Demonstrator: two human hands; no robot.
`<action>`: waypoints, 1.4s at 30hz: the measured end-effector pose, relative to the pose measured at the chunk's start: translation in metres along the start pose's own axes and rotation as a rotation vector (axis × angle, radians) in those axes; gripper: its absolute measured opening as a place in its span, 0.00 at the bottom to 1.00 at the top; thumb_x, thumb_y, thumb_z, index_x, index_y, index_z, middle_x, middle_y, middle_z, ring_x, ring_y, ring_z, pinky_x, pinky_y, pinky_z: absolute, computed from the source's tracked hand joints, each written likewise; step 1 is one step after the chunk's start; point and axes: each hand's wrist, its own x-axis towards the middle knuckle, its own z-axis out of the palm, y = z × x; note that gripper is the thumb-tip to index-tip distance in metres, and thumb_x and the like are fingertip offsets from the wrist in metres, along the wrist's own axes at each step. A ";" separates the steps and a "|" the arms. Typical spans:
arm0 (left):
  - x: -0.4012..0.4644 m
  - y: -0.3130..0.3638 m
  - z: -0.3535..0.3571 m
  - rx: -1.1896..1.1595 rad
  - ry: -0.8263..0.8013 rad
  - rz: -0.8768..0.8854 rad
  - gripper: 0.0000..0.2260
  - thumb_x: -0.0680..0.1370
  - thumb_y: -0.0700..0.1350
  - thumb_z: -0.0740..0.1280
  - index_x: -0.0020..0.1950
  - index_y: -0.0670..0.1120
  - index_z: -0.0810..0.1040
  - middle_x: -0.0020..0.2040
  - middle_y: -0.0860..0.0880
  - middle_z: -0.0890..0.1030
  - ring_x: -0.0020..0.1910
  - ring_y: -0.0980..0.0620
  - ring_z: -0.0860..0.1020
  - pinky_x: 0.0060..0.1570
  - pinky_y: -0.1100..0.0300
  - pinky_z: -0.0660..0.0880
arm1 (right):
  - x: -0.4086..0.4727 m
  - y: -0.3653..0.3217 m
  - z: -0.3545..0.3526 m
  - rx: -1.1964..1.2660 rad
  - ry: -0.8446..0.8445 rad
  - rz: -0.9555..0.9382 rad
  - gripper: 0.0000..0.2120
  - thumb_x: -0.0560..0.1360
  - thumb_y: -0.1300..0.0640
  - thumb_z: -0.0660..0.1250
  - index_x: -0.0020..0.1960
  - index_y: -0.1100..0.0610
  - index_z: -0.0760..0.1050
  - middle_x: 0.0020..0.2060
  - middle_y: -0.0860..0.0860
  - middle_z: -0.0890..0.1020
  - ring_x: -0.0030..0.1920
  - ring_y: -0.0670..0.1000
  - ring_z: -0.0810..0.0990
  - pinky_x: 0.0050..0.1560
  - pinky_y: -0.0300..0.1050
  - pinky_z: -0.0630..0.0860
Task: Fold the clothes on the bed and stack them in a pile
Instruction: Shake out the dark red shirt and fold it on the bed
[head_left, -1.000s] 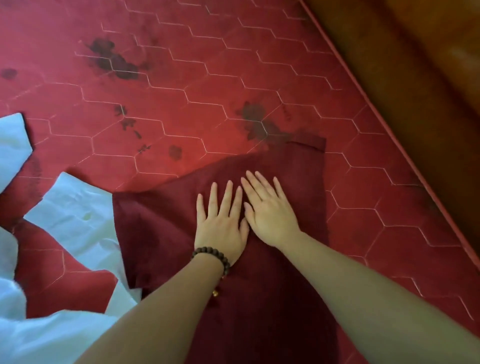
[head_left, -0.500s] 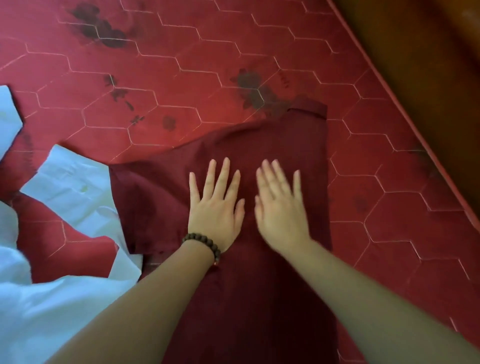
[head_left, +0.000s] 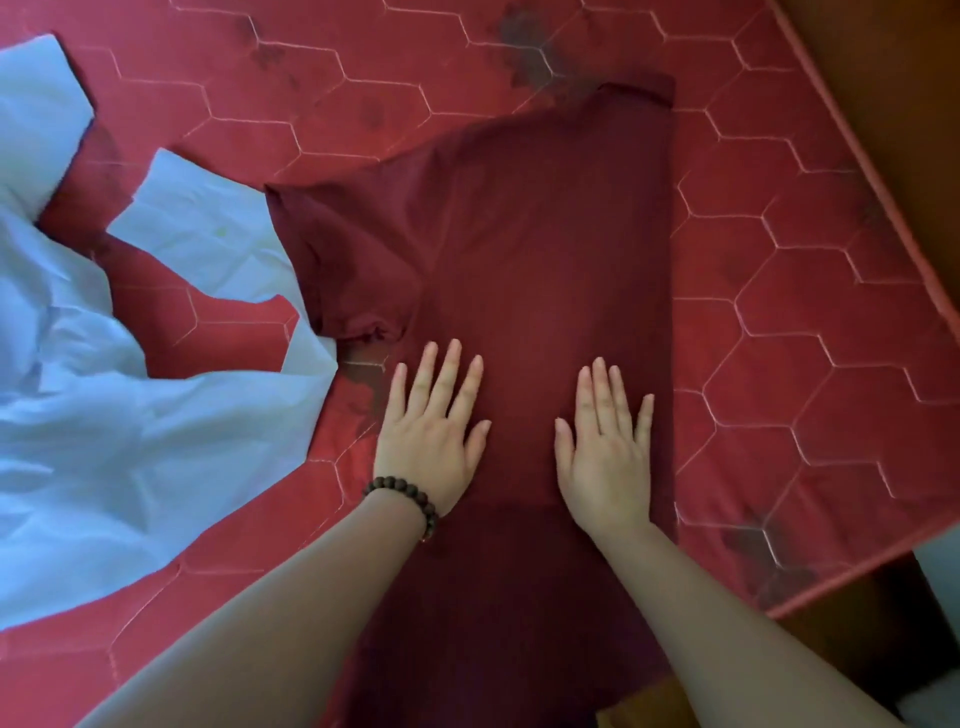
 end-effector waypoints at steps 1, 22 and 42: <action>-0.011 0.007 0.003 -0.007 -0.011 0.051 0.27 0.81 0.57 0.50 0.79 0.50 0.54 0.79 0.46 0.54 0.78 0.45 0.50 0.76 0.44 0.50 | -0.014 -0.009 0.004 0.012 -0.008 -0.026 0.28 0.81 0.49 0.49 0.77 0.60 0.57 0.77 0.54 0.59 0.78 0.52 0.52 0.76 0.61 0.49; -0.200 -0.030 0.039 0.017 -0.128 0.099 0.36 0.78 0.67 0.50 0.80 0.49 0.47 0.80 0.43 0.46 0.79 0.45 0.44 0.76 0.43 0.46 | -0.236 -0.006 0.033 -0.112 -0.179 0.336 0.34 0.80 0.39 0.38 0.78 0.60 0.42 0.78 0.54 0.45 0.78 0.51 0.41 0.77 0.58 0.45; 0.022 -0.017 0.005 -0.021 0.110 0.023 0.34 0.79 0.63 0.51 0.80 0.45 0.51 0.79 0.39 0.49 0.79 0.42 0.46 0.76 0.43 0.46 | 0.016 -0.035 0.014 -0.117 -0.044 -0.117 0.34 0.81 0.38 0.44 0.79 0.59 0.45 0.79 0.54 0.48 0.79 0.52 0.43 0.76 0.63 0.41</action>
